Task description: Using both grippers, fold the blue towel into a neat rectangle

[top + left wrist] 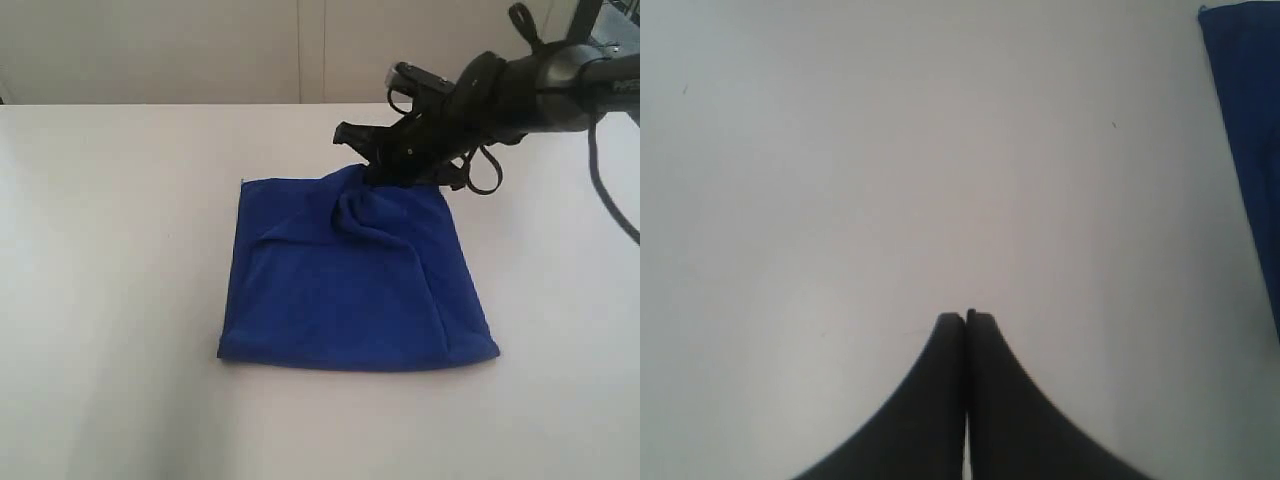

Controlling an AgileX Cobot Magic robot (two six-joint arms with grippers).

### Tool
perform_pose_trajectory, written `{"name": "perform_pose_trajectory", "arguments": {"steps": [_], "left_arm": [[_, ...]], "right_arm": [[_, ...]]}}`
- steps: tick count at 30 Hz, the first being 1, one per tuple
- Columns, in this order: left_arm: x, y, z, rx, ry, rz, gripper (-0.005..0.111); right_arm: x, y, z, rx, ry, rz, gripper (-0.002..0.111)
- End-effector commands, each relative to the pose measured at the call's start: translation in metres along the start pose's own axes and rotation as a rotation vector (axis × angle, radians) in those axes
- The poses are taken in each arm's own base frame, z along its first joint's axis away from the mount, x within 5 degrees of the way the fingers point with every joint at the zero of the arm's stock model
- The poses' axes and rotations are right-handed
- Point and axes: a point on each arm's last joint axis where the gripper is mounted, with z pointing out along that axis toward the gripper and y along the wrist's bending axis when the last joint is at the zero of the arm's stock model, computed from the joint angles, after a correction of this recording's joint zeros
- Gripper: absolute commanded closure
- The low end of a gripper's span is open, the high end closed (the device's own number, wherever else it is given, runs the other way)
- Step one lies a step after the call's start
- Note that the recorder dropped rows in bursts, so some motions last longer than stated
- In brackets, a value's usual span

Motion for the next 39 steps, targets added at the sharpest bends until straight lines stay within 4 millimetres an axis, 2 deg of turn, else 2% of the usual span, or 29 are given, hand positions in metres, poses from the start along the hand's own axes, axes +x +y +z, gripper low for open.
{"name": "perform_pose_trajectory", "arguments": {"steps": [1, 9, 15, 19, 23, 28, 33, 39], "left_arm": [[0.001, -0.001, -0.003, 0.008, -0.004, 0.001, 0.107], [0.001, -0.001, -0.003, 0.008, -0.004, 0.001, 0.107], [0.001, -0.001, -0.003, 0.008, -0.004, 0.001, 0.107], [0.001, -0.001, -0.003, 0.008, -0.004, 0.001, 0.107], [0.001, -0.001, -0.003, 0.008, -0.004, 0.001, 0.107], [0.001, -0.001, -0.003, 0.008, -0.004, 0.001, 0.107], [0.001, -0.001, -0.003, 0.008, -0.004, 0.001, 0.107], [0.001, -0.001, -0.003, 0.008, -0.004, 0.001, 0.107]], "right_arm": [[-0.003, -0.011, 0.018, 0.033, -0.094, -0.006, 0.108], [-0.004, -0.025, 0.039, 0.075, -0.194, -0.005, 0.108], [-0.004, -0.027, 0.041, 0.080, -0.211, -0.005, 0.106], [-0.010, -0.021, 0.032, 0.066, -0.230, -0.008, 0.089], [-0.019, -0.013, 0.012, 0.044, -0.231, -0.022, 0.073], [-0.023, -0.018, -0.010, 0.034, -0.138, -0.009, 0.073], [-0.019, -0.038, -0.015, 0.061, 0.002, 0.003, 0.073], [-0.016, -0.045, -0.016, 0.086, 0.055, -0.031, 0.073]]}}
